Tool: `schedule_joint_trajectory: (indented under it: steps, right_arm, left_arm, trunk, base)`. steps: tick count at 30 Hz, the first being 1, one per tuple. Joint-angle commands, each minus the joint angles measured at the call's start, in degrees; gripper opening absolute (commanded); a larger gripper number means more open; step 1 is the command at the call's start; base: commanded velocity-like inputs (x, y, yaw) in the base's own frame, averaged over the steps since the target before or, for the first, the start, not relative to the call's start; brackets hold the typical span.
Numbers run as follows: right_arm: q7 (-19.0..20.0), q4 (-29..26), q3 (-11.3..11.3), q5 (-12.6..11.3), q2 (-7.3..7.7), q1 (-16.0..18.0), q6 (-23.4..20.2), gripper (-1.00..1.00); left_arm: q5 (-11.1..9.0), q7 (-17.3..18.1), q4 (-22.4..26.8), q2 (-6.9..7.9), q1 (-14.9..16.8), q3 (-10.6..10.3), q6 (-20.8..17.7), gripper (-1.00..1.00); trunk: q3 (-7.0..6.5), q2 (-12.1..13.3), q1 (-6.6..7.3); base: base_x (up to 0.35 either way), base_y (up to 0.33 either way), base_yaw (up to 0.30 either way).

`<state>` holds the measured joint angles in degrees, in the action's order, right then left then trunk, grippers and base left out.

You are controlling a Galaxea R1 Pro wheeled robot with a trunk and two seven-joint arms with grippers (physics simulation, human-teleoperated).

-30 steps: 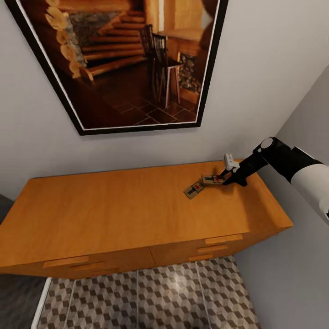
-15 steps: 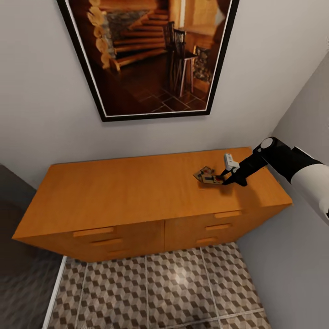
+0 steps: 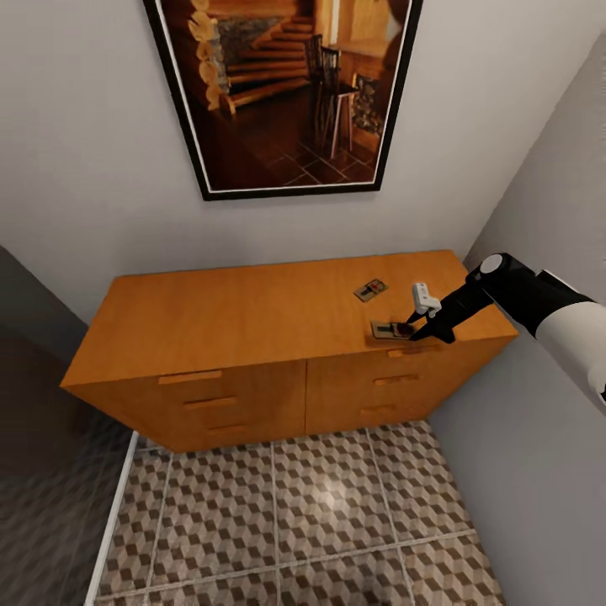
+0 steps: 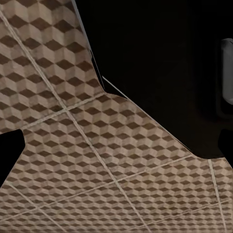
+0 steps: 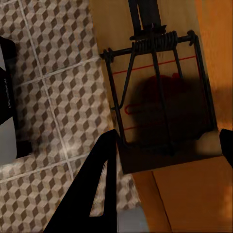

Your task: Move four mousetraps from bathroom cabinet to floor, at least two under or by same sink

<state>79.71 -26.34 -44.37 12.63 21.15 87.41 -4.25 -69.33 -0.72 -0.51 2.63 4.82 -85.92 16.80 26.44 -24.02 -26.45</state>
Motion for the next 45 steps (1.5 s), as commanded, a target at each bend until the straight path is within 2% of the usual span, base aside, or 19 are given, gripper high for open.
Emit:
schedule_joint_trajectory:
  steps: [1,16,27,41,45]
  right_arm:
    - [0.1,-0.1,-0.1,0.0,0.03,0.0,-0.6,-1.00]
    - [0.0,-0.1,-0.2,0.0,-0.05,0.0,-0.7,-1.00]
    - [-0.2,0.1,-0.3,0.0,-0.12,0.0,-0.6,-1.00]
    - [-1.5,1.7,-0.5,-0.3,-0.42,0.0,-0.4,-1.00]
    - [-1.8,5.9,-0.5,-0.4,-1.99,-0.5,0.2,-1.00]
  left_arm:
    - [-0.3,-0.1,0.0,0.00,0.0,-0.5,0.2,1.00]
    - [-0.3,-0.1,0.0,0.00,0.0,-0.5,0.2,1.00]
    - [-0.3,-0.1,0.0,0.00,0.0,-0.5,0.2,1.00]
    - [-0.3,-0.1,0.0,-0.07,0.0,-0.5,0.2,1.00]
    - [-0.3,-0.1,0.0,-0.02,0.0,-0.5,0.2,1.00]
  trunk:
    - [0.08,-0.1,0.01]
    - [0.08,-0.1,0.01]
    - [0.08,-0.1,0.01]
    - [0.08,-0.1,0.01]
    - [0.08,-0.1,0.01]
  base:
    - [-0.325,0.001,0.000]
    - [-0.326,0.007,0.000]
    - [-0.315,0.111,0.000]
    - [-0.045,0.020,0.000]
    - [-0.001,0.000,0.000]
